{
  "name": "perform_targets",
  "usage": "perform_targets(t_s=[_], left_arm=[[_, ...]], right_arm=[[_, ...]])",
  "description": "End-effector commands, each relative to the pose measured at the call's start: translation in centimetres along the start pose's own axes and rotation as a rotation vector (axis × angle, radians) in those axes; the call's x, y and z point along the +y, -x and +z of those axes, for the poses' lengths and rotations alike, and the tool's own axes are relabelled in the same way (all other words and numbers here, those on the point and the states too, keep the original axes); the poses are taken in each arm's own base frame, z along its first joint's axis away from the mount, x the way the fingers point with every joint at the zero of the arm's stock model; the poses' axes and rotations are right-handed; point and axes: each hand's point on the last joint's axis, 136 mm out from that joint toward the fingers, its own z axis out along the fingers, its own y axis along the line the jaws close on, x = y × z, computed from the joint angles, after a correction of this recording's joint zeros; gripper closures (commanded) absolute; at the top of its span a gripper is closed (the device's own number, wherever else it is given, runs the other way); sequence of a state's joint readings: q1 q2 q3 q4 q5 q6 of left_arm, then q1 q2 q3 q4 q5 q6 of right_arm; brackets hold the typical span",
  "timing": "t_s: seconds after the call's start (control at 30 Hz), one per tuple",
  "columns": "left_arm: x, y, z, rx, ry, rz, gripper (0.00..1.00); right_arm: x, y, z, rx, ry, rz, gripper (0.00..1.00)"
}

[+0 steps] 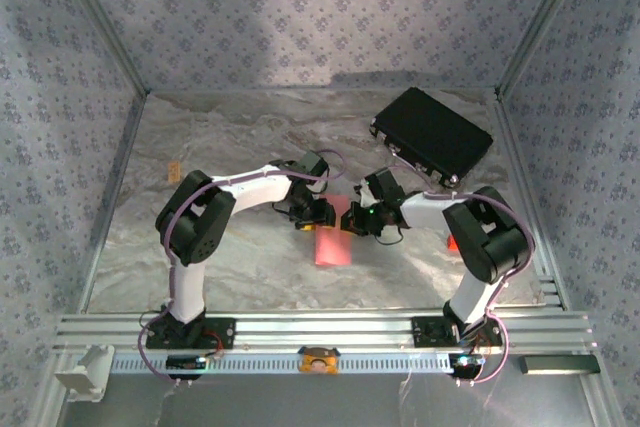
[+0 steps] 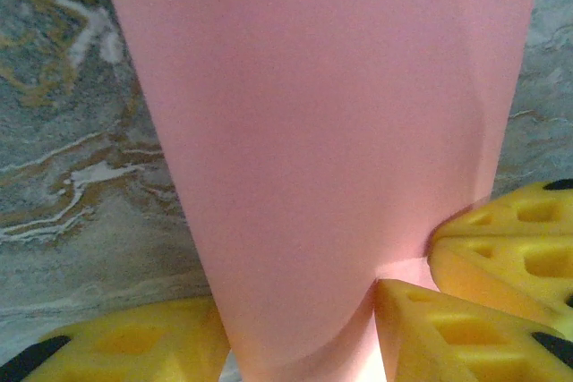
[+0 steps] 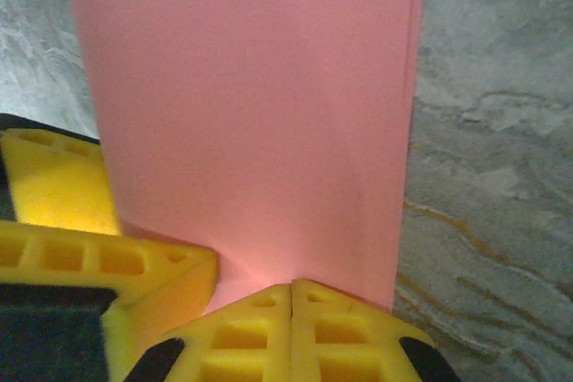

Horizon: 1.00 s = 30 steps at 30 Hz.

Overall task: Fold a paper plane with a square sheet of paper (pick it up from the middle)
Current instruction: Hold the square sheet of paper at the center of the table.

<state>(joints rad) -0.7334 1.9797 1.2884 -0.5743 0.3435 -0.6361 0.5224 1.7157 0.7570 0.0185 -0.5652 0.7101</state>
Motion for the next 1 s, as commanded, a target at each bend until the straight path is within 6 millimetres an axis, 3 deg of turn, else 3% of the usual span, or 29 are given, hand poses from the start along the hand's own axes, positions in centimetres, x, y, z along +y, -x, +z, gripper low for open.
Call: perform_targets(t_s=[0.0,0.13,0.3,0.43,0.63,0.7,0.8,0.97], left_arm=[[5.2,-1.6,5.4,0.055,0.173,-0.001,0.51],[4.9,-1.5,5.2,0.048,0.164,-0.003,0.51],[3.8,-0.8,3.5,0.005,0.142,-0.005,0.49],[1.5,0.4,0.3,-0.086,0.085,0.001,0.45],[-0.1,2.3,-5.2,-0.253,0.042,-0.007,0.42],[-0.5,2.6,-6.4,-0.291,-0.008,-0.017,0.47],[-3.5,2.8,-7.6,-0.301,-0.201,0.039,0.65],[-6.4,2.7,-7.5,-0.245,-0.383,0.065,0.90]], right_arm=[[-1.2,-0.7,0.2,0.027,-0.060,-0.001,1.00],[-3.9,-2.1,0.3,0.057,-0.132,0.010,1.00],[-5.1,-2.3,-0.1,0.066,-0.177,-0.020,1.00],[-4.8,-1.8,-0.6,0.080,-0.196,-0.087,1.00],[-5.0,-0.8,-1.0,0.072,-0.199,-0.102,1.00],[-4.9,-0.8,-0.9,0.077,-0.192,-0.104,1.00],[-4.8,-0.9,-0.8,0.083,-0.176,-0.097,1.00],[-5.3,-0.9,-0.8,0.078,-0.195,-0.077,1.00]])
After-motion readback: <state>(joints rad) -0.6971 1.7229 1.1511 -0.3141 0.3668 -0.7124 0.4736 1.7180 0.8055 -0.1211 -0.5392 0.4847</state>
